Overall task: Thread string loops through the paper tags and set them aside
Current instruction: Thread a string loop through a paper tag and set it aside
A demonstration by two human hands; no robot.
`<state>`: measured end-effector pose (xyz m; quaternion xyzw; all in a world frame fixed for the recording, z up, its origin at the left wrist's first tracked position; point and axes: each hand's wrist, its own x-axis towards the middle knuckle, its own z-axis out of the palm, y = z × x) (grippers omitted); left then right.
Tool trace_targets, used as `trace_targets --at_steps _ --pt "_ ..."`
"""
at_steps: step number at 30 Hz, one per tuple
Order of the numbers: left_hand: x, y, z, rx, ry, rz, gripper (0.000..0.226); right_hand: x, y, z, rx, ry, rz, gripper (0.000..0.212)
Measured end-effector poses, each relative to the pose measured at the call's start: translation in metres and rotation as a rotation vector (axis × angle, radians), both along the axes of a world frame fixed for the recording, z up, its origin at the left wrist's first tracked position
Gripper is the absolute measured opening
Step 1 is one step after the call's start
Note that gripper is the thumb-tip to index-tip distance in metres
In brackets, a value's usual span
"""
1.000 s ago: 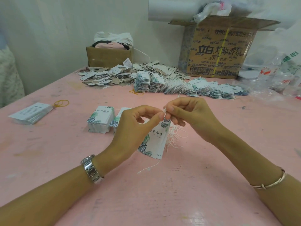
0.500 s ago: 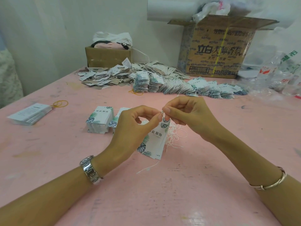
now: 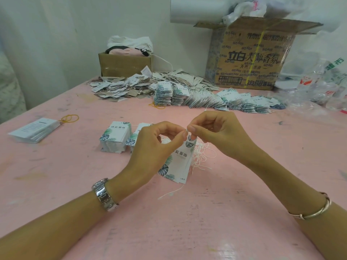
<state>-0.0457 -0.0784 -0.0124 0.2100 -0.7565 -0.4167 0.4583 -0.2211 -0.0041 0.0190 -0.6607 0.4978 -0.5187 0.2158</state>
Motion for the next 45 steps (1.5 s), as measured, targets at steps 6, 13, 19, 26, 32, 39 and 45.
trace_targets --at_steps 6,13,19,26,32,39,45 --pt "0.001 0.003 0.002 -0.172 -0.074 0.028 0.007 0.003 0.001 0.000 0.017 0.002 -0.012 0.016" --pt "0.003 0.002 0.002 -0.261 -0.066 0.037 0.007 0.010 0.001 -0.002 0.093 -0.164 0.030 0.020" --pt "0.003 0.002 0.002 -0.275 -0.061 0.057 0.008 0.015 0.002 -0.004 0.080 -0.182 0.006 0.009" --pt "0.004 0.003 0.001 -0.283 -0.054 0.068 0.006 0.019 0.002 -0.006 0.062 -0.172 -0.008 0.008" --pt "0.004 0.003 0.001 -0.276 -0.049 0.069 0.007 0.019 0.001 -0.008 0.037 -0.149 -0.014 0.008" --pt "0.004 0.003 0.000 -0.273 -0.050 0.079 0.007 0.020 0.001 -0.009 0.014 -0.130 -0.014 0.008" --pt "0.003 0.002 0.001 -0.245 -0.062 0.086 0.006 0.019 0.000 -0.009 -0.010 -0.078 -0.055 0.006"
